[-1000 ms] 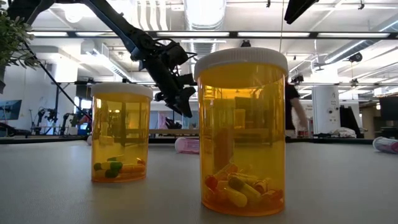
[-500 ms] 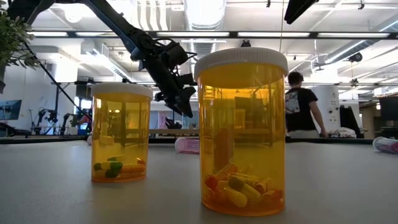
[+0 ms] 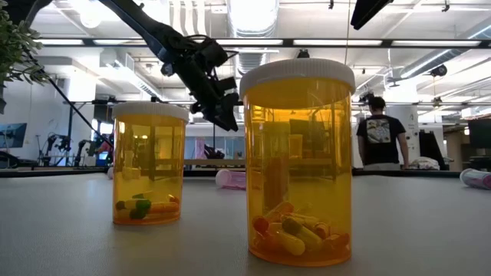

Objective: Pick and place medicine bottles onto shelf by color
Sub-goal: Put the right pink pill bottle on the shelf aligned with the other pink pill bottle

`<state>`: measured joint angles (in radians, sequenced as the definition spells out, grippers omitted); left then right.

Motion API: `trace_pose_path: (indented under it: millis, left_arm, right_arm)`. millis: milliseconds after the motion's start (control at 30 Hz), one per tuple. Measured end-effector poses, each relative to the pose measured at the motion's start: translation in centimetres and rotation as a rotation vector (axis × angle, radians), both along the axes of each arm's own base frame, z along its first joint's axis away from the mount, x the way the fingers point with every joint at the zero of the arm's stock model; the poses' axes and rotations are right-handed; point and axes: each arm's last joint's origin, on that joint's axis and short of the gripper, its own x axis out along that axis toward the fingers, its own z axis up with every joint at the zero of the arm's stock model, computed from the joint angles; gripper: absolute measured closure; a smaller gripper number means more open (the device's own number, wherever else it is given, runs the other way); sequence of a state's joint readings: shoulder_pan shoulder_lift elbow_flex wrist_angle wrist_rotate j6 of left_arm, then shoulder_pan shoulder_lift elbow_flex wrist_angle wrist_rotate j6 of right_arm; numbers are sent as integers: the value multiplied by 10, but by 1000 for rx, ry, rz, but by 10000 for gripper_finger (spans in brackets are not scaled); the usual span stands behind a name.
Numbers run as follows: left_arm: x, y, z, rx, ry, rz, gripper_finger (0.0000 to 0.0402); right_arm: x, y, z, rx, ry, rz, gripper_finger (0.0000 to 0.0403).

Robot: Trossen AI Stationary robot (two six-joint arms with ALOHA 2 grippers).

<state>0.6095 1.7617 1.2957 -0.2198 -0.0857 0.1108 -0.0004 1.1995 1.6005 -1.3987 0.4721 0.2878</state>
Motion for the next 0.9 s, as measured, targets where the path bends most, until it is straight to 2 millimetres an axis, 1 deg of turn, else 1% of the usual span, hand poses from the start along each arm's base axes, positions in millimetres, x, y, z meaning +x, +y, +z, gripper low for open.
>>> trace_pose_path:
  millis: [233,400,533,667,833,900]
  left_arm:
    - [-1,-18,25,38,-55,-38,218]
    - [-6,-38,52,73,-110,-77,218]
    - [-17,-57,77,96,-151,-106,218]
    - [-34,-78,98,99,-151,-127,218]
    - [-57,-103,112,68,-99,-167,218]
    - [-62,-112,116,58,-87,-187,218]
  right_arm:
    - [0,0,0,0,0,0,184]
    - [0,0,0,0,0,0,184]
    - [0,0,0,0,-1,0,184]
    - [0,0,0,0,-2,0,184]
    - [0,0,0,0,-2,0,184]
    - [0,0,0,0,-2,0,184]
